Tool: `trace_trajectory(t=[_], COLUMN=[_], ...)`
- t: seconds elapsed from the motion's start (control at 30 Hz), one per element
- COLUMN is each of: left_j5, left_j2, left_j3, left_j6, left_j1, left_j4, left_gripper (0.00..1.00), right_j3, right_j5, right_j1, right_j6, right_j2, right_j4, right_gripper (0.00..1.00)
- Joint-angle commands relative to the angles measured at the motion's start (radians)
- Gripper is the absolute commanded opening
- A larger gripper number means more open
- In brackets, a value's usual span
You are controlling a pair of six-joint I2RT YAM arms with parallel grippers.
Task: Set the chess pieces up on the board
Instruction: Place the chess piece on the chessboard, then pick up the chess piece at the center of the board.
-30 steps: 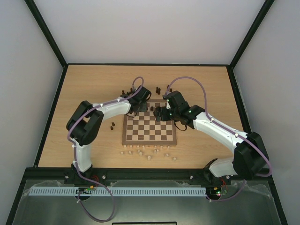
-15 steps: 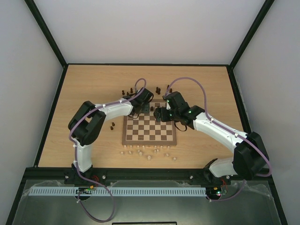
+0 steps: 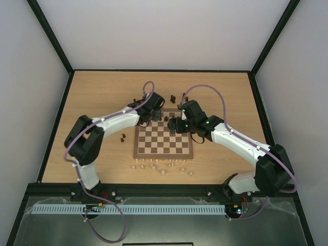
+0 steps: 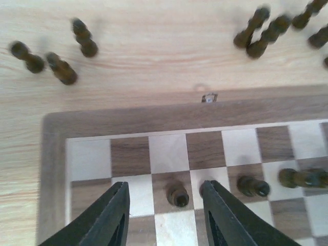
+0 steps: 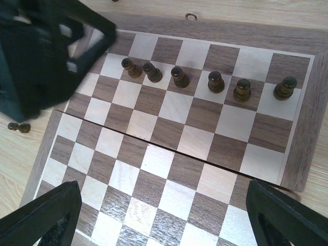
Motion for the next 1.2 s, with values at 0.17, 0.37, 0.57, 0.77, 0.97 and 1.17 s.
trace_trajectory(t=[0.17, 0.37, 0.57, 0.77, 0.97, 1.17], left_j5=[-0.091, -0.063, -0.059, -0.035, -0.041, -0.034], left_j2=[-0.286, -0.386, -0.405, -0.392, -0.367, -0.360], left_j3=[-0.204, -0.386, -0.482, -0.531, -0.545, -0.557], left_j6=[-0.028, -0.058, -0.057, -0.047, -0.044, -0.049], left_j1=[0.019, 0.072, 0.118, 0.156, 0.160, 0.164], left_j4=[-0.072, -0.052, -0.021, 0.016, 0.030, 0.036], left_gripper=[0.53, 0.60, 0.62, 0.56, 0.47, 0.38], right_j3=[-0.015, -0.014, -0.016, -0.015, -0.015, -0.015], right_j5=[-0.019, -0.046, -0.053, -0.052, -0.050, -0.051], right_j1=[0.001, 0.001, 0.001, 0.001, 0.001, 0.001], right_j6=[-0.001, -0.001, -0.001, -0.003, -0.003, -0.003], right_j2=[-0.018, -0.009, -0.003, 0.000, 0.004, 0.005], right_j4=[0.005, 0.012, 0.014, 0.012, 0.011, 0.012], right_gripper=[0.89, 0.89, 0.89, 0.89, 0.89, 0.88])
